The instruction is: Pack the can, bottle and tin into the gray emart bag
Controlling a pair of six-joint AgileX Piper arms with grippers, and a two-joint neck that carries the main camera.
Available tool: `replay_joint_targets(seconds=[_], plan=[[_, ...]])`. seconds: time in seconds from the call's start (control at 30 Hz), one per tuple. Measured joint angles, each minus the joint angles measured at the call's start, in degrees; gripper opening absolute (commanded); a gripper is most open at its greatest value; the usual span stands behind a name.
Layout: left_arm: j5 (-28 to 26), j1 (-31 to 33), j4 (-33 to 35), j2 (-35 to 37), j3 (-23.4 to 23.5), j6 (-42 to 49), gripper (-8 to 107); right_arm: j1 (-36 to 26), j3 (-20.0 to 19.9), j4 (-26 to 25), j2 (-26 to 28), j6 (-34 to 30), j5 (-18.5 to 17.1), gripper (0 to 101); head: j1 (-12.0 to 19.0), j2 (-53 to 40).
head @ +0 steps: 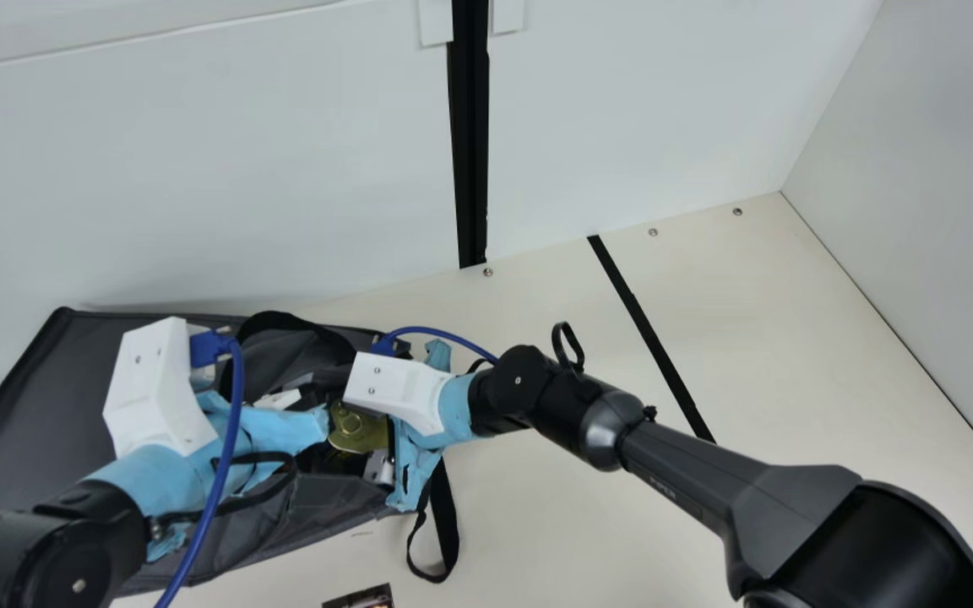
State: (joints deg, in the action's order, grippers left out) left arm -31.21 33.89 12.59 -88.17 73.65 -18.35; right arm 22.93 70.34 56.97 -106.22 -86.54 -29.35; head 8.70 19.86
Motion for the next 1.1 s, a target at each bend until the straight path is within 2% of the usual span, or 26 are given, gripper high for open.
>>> replay_joint_targets(seconds=[0.2, 0.23, 1.1], plan=[[0.0, 0.0, 0.0, 0.0, 0.0, 0.0, 10, 0.0, -0.6, 0.4, 0.6, -0.3, -0.3, 90, 0.0, 0.1], [0.0, 0.0, 0.0, 0.0, 0.0, 0.0, 10, 0.0, -0.6, 0.4, 0.8, -0.4, -0.3, 91, 0.0, 0.0], [0.0, 0.0, 0.0, 0.0, 0.0, 0.0, 10, -3.3, -5.0, 0.4, 7.5, -1.9, -3.0, 91, 0.0, 0.1]])
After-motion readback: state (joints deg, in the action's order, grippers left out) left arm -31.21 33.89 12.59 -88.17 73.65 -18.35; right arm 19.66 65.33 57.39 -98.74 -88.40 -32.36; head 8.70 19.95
